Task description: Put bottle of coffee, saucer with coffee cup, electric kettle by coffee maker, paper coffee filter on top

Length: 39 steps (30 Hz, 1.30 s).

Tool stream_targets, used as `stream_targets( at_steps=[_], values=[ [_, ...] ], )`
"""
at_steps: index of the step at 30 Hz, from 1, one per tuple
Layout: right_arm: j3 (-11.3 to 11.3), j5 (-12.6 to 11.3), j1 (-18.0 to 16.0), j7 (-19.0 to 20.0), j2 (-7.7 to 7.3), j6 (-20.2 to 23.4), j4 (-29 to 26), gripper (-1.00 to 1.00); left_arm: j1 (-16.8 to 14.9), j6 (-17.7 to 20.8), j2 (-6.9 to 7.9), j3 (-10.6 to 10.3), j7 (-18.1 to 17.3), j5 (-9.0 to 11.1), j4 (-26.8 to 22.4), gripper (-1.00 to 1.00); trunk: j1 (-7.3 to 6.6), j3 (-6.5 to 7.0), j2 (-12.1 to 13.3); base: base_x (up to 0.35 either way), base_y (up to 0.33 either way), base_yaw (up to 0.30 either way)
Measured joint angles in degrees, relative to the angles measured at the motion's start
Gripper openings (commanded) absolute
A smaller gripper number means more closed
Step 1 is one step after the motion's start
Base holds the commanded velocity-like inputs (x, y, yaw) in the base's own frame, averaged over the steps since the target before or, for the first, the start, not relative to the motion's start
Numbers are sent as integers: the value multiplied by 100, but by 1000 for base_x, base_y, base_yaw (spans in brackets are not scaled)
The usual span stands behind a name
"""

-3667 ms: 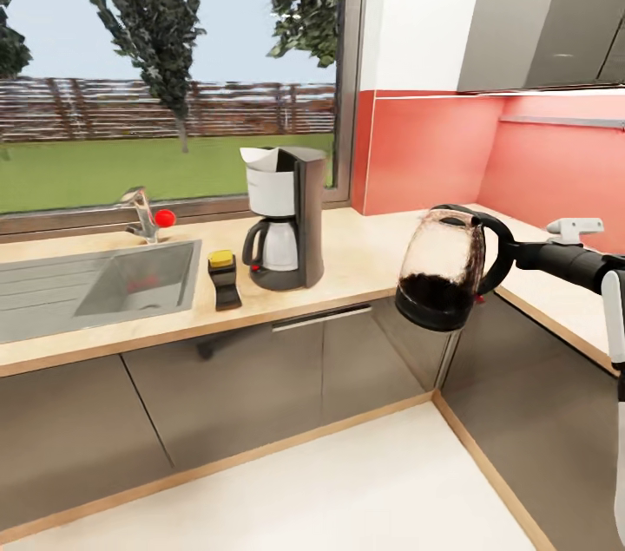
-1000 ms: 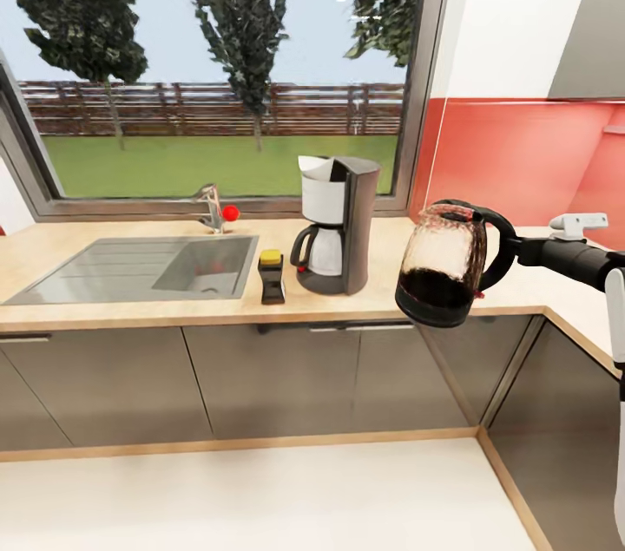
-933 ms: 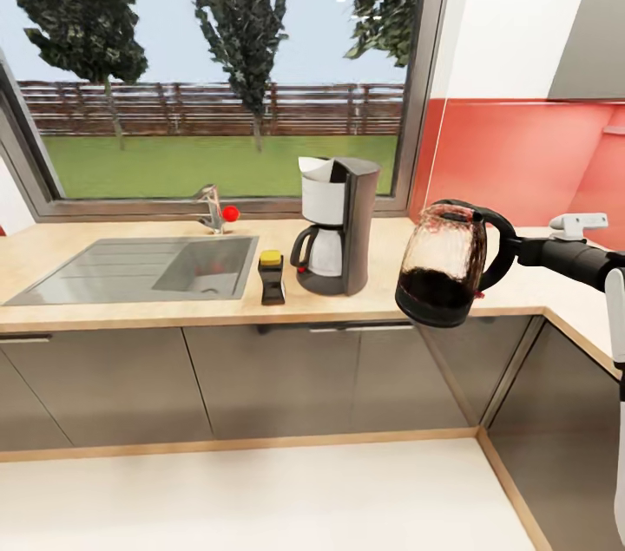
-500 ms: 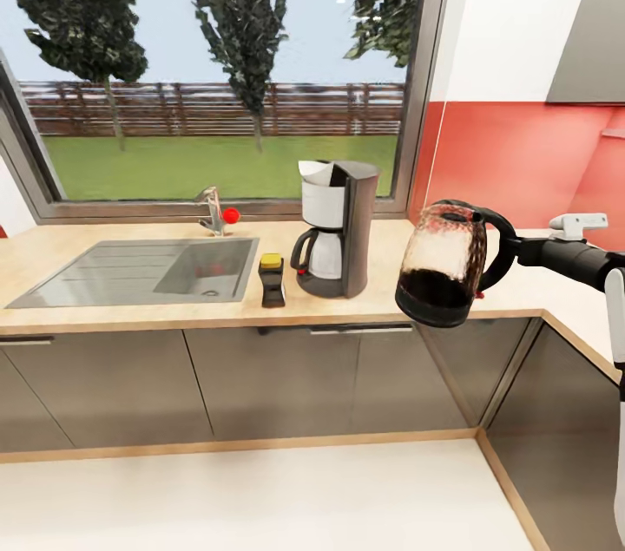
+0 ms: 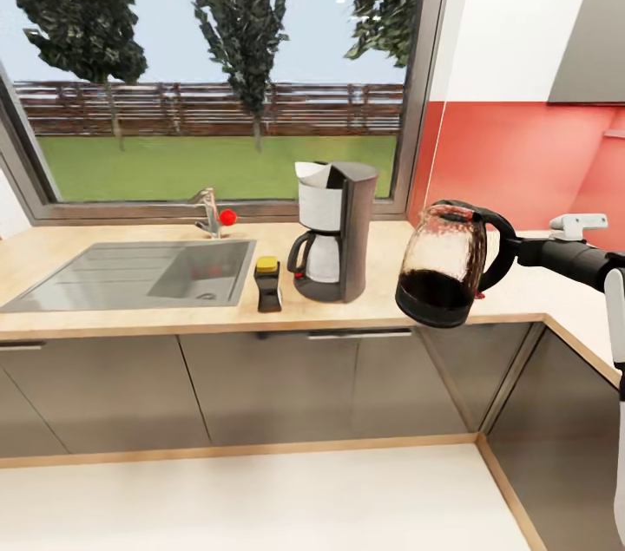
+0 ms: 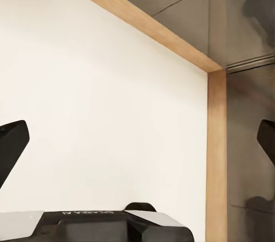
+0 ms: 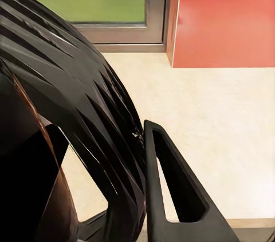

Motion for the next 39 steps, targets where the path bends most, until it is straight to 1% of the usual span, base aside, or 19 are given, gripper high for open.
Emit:
stream_targets(
  at_steps=[11, 20, 28, 39],
  values=[
    [3, 0, 4, 0, 0, -2, 19, -100, 1, 0, 0, 6, 0, 0, 0, 100, -2, 0, 0, 288, -3, 0],
    [0, 12, 1, -1, 0, -8, 19, -100, 0, 1, 0, 6, 1, -1, 0, 100, -1, 0, 0, 257, -121, 2],
    [1, -18, 0, 1, 1, 1, 19, -100, 1, 5, 3, 9, 1, 1, -1, 100, 1, 0, 0, 20, -35, 164],
    [1, 0, -2, -1, 1, -4, 18, -100, 1, 1, 0, 0, 3, -1, -1, 100, 2, 0, 0, -84, -251, 14]
  ],
)
